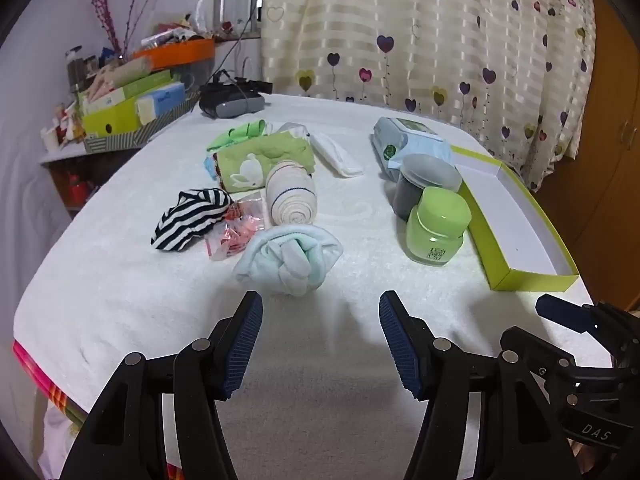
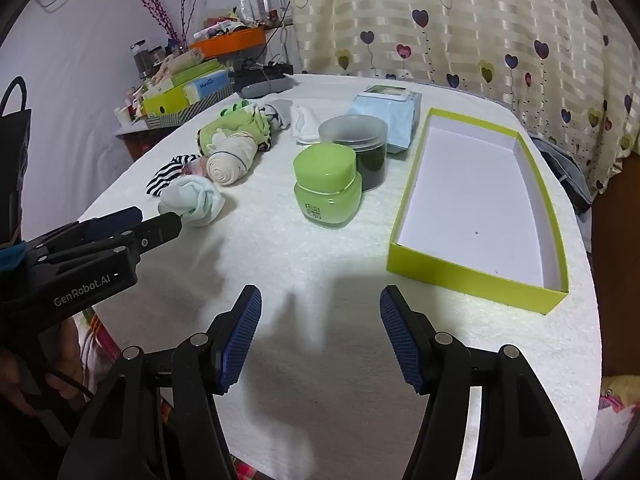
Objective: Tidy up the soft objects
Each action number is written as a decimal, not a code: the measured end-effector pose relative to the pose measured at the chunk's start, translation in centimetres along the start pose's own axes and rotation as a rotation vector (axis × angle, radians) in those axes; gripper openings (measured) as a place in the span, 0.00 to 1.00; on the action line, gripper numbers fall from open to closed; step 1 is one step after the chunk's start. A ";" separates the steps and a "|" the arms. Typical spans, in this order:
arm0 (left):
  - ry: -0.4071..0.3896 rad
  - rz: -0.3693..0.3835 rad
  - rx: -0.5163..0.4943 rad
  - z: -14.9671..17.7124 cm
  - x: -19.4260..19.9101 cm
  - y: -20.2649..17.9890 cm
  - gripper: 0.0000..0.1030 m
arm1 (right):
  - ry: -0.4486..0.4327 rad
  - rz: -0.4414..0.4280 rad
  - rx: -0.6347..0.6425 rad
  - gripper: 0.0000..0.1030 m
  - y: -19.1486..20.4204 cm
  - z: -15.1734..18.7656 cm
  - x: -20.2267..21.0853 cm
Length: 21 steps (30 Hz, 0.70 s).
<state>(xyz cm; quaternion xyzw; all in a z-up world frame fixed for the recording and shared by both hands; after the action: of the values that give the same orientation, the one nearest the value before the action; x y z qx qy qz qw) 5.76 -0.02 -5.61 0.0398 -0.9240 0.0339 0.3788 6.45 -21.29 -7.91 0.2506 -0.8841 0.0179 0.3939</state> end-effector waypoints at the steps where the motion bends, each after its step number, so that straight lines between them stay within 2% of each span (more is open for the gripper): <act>1: -0.002 -0.001 -0.002 0.0 0.0 0.0 0.59 | 0.003 -0.003 -0.001 0.61 0.1 0.0 0.0; 21: -0.008 -0.025 0.009 0.3 0.2 1.4 0.59 | 0.003 0.002 0.010 0.61 0.4 -0.2 0.0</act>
<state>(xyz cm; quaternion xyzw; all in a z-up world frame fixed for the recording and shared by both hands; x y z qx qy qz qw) 5.31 1.33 -5.74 0.0533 -0.9247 0.0334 0.3756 6.34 -20.90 -7.70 0.2519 -0.8836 0.0231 0.3941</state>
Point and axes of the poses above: each gripper's, at about its wrist camera, not at the fingertips, and x roughly against the way its jaws point, y to its left, z to its underside, the point moved 8 cm from there along -x, roughly the way its jaws point, and after that the axes turned 3 degrees about -z, right-handed, at the moved point
